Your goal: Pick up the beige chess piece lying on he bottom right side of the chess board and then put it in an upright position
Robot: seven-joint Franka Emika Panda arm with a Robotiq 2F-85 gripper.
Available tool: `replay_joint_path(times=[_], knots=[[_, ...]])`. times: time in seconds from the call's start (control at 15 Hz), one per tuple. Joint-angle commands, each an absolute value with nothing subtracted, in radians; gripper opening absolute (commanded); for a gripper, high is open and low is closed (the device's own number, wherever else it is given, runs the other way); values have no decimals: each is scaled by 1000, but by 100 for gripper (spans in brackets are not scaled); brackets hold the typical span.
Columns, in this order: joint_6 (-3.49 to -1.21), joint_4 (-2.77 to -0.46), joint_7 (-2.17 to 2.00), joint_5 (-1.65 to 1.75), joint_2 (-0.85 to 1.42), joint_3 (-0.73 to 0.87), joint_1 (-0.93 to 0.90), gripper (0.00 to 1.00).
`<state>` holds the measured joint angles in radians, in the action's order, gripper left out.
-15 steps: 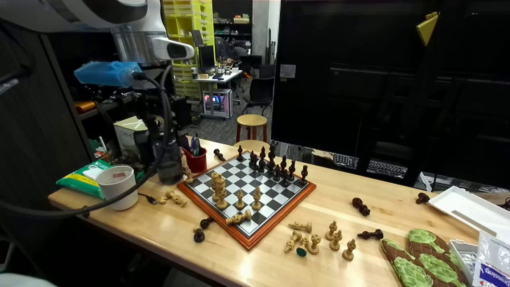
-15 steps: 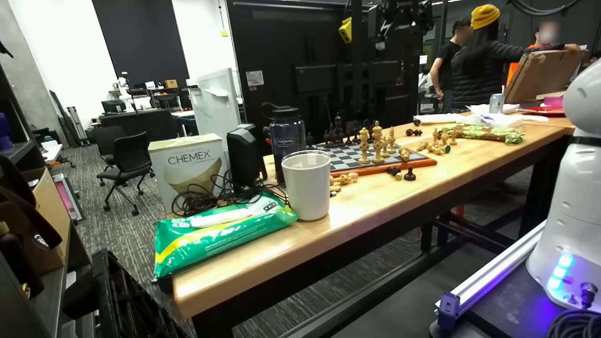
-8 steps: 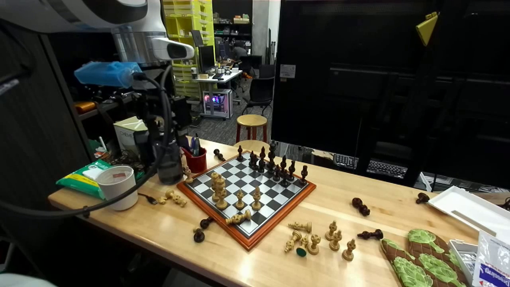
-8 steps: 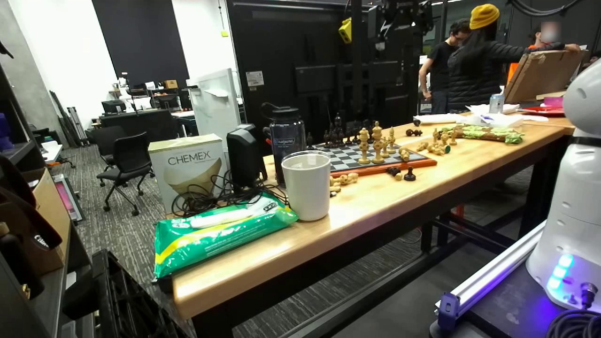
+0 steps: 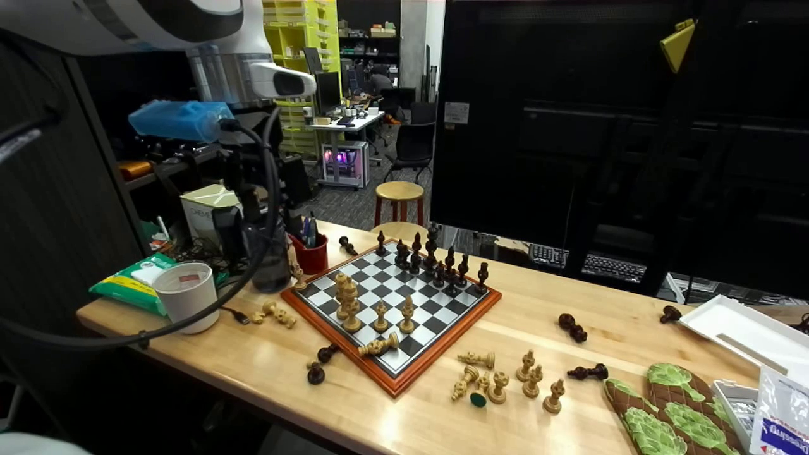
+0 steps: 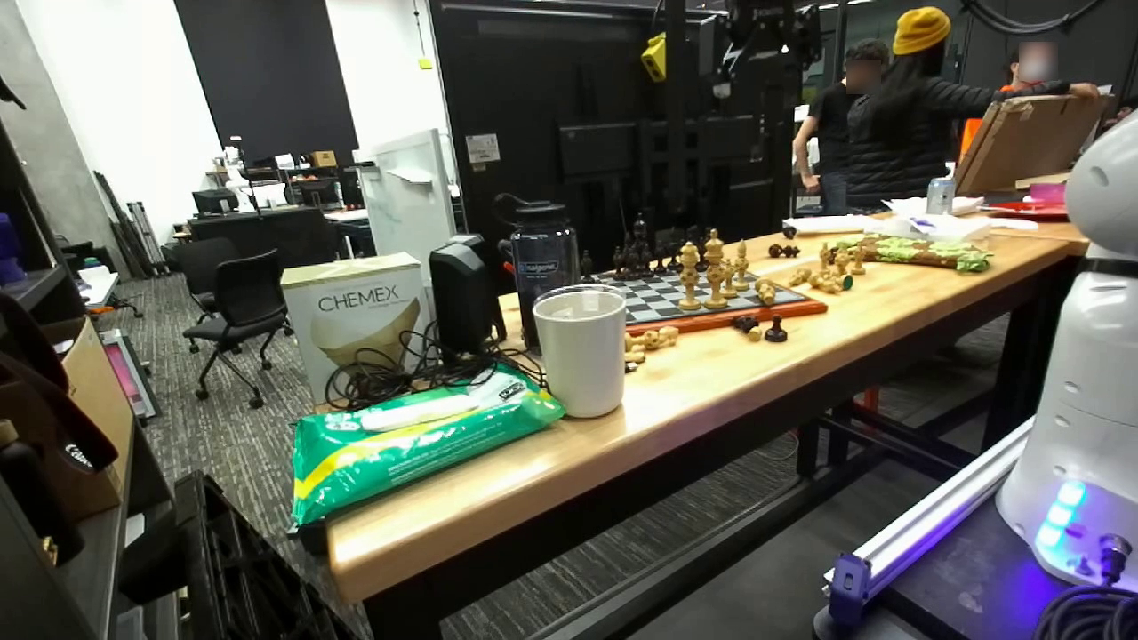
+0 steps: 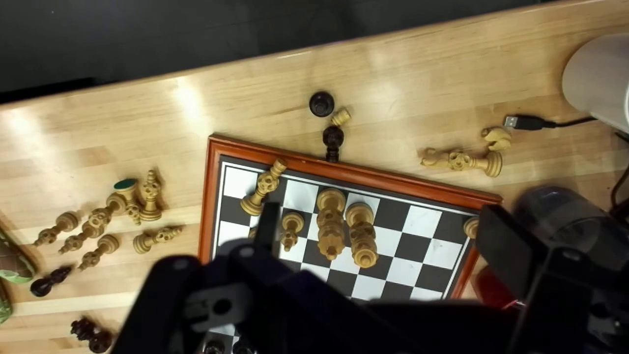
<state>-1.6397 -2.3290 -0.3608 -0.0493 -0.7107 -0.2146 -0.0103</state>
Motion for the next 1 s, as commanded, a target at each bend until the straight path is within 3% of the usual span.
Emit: replay_joint_path(times=[0.0, 0.93], knots=[[-1696, -2362, -365, -37, -711, -178, 14, 100], [-2024, -2594, -390, 40, -663, -66, 150, 100]])
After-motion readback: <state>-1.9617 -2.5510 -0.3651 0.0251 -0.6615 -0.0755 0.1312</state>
